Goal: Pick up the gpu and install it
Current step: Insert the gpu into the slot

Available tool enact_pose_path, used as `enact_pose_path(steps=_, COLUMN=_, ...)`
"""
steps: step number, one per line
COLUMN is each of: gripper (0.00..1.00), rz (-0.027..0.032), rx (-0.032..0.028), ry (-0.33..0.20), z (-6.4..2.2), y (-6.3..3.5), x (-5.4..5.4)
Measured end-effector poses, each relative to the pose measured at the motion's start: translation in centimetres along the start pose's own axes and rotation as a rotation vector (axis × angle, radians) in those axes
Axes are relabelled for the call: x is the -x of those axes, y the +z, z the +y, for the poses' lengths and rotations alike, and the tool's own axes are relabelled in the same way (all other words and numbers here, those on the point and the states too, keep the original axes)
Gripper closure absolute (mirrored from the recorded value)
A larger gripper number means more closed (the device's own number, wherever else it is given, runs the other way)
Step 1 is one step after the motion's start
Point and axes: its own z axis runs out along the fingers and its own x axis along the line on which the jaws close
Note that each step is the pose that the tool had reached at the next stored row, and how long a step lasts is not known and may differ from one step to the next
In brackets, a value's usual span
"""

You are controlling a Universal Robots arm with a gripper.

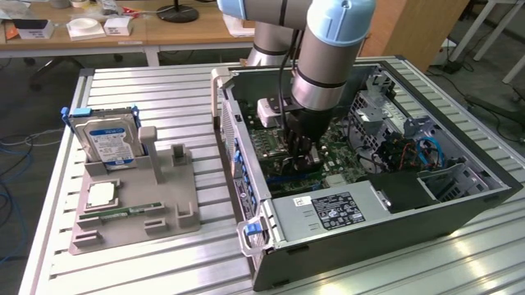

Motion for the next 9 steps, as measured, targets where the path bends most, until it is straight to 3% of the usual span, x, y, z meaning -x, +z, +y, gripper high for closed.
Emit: enact_pose_path(steps=9, gripper=0.73, rz=-0.0007, rx=-0.0001, ry=0.002, z=0.0, y=0.05, x=0.25)
